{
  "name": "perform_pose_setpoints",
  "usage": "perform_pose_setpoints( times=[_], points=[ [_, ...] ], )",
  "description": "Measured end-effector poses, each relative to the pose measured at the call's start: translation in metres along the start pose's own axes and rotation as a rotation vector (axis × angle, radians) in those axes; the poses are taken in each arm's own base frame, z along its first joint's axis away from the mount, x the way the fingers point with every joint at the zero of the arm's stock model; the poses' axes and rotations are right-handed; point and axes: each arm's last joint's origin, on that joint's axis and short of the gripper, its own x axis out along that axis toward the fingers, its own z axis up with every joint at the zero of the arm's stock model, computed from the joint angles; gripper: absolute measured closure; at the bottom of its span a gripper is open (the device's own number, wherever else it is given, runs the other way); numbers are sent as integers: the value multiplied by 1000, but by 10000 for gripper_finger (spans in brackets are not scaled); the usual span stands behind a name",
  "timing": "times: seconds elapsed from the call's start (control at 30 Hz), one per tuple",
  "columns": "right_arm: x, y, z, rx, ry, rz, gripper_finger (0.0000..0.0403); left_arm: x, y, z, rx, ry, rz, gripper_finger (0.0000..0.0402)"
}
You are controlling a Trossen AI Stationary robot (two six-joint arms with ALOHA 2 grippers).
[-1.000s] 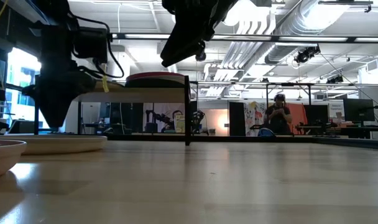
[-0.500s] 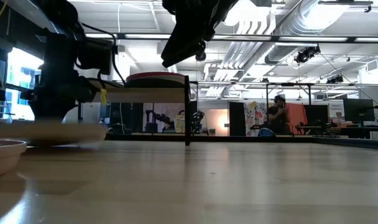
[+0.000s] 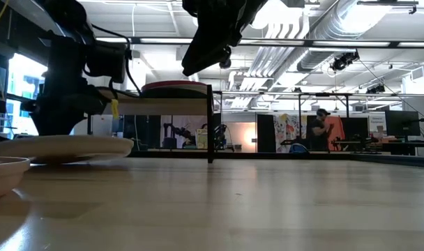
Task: Place and stack plates onto a shelf
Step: Stack the white plate on the light blue plate on the shelf
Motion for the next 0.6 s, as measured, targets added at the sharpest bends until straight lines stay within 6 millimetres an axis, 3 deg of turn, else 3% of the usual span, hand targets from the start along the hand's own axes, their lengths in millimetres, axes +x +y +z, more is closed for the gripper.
perform_pose_setpoints(
  times=[0.6],
  points=[
    [0,-7,0,13,-1,-12,274,0,-4,-5,-13,37,-28,296]
  ],
)
